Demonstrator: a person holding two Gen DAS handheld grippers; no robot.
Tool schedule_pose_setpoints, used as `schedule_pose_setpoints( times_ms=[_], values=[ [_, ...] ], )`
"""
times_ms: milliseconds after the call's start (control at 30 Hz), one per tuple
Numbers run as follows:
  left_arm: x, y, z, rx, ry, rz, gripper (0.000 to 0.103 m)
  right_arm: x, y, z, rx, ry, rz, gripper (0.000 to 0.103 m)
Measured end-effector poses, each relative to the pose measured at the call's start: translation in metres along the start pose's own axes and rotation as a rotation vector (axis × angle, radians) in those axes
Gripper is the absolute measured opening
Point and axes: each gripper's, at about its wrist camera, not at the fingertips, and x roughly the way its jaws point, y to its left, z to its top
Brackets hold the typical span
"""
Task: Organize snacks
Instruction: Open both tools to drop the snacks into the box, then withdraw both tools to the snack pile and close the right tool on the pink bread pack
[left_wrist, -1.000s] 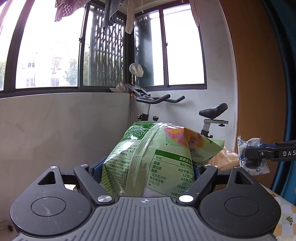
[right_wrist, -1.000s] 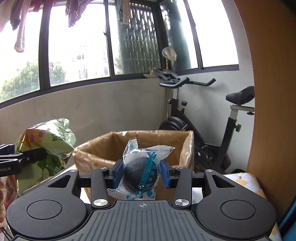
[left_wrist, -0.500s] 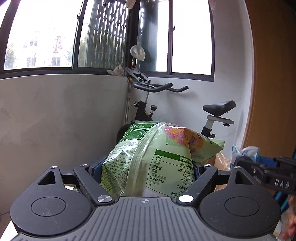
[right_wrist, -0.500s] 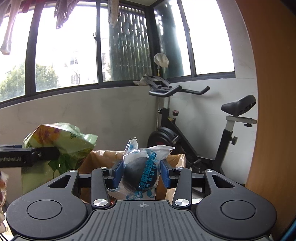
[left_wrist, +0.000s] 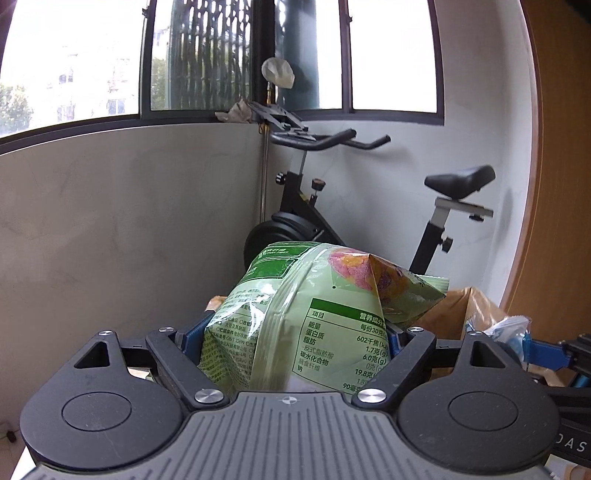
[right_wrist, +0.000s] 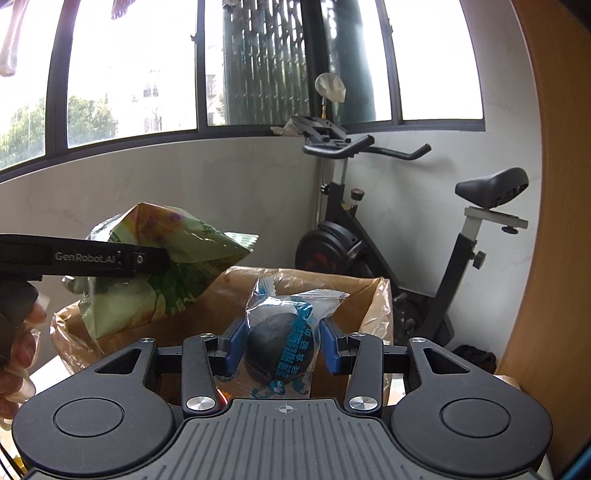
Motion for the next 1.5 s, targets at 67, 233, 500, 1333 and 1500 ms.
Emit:
schedule_pose_setpoints(
  times_ms=[67, 233, 500, 1333, 1500],
  values=[
    [0.005, -0.002, -0.001, 0.029, 0.022, 0.008, 0.089, 0.001, -0.001, -0.002, 0.011, 0.011, -0.004, 0.040],
    [0.008, 0.001, 0.001, 0.061, 0.046, -0.022, 0.096, 0.000, -0.007, -0.006, 0.047, 0.018, -0.007, 0.044],
    [-0.007, 0.012, 0.006, 0.032, 0.017, -0.030, 0.096, -0.011, -0.013, -0.004, 0.074, 0.010, -0.010, 0.047],
    [-0.109, 0.090, -0.026, -0.053, -0.006, 0.056, 0.096, -0.085, 0.025, -0.030, -0.019, 0.039, 0.043, 0.047],
    [-0.121, 0.100, -0.044, -0.058, 0.006, 0.057, 0.096, -0.094, 0.032, -0.044, -0.024, 0.055, 0.047, 0.047]
  ],
)
